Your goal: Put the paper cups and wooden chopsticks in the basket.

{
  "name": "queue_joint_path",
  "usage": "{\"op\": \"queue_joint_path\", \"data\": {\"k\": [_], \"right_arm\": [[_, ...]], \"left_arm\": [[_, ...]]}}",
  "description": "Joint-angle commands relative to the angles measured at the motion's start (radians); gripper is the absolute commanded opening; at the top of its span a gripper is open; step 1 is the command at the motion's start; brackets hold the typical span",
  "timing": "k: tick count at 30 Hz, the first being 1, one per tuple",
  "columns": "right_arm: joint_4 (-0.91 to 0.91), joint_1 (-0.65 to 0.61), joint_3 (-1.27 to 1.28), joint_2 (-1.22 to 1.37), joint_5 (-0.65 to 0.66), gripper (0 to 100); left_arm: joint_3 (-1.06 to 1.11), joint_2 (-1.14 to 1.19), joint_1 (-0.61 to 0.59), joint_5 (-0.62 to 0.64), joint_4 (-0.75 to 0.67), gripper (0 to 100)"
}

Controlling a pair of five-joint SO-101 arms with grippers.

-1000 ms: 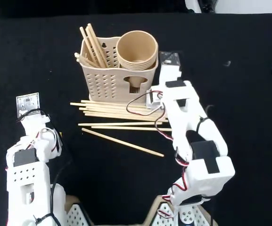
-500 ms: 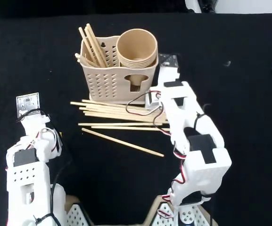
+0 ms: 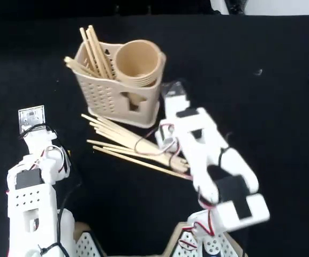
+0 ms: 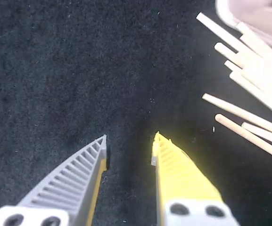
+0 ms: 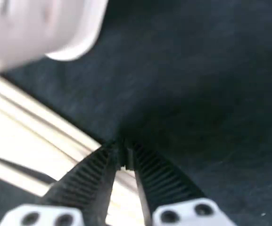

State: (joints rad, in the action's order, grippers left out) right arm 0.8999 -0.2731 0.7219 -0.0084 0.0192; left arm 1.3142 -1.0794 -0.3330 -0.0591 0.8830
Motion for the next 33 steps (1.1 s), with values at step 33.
{"op": "queue_joint_path", "data": {"k": [33], "right_arm": [[-0.233,0.180,0.111,-0.406,-0.023,1.0]], "left_arm": [[-0.901,0.790,-0.054,0.298,-0.107,9]]}}
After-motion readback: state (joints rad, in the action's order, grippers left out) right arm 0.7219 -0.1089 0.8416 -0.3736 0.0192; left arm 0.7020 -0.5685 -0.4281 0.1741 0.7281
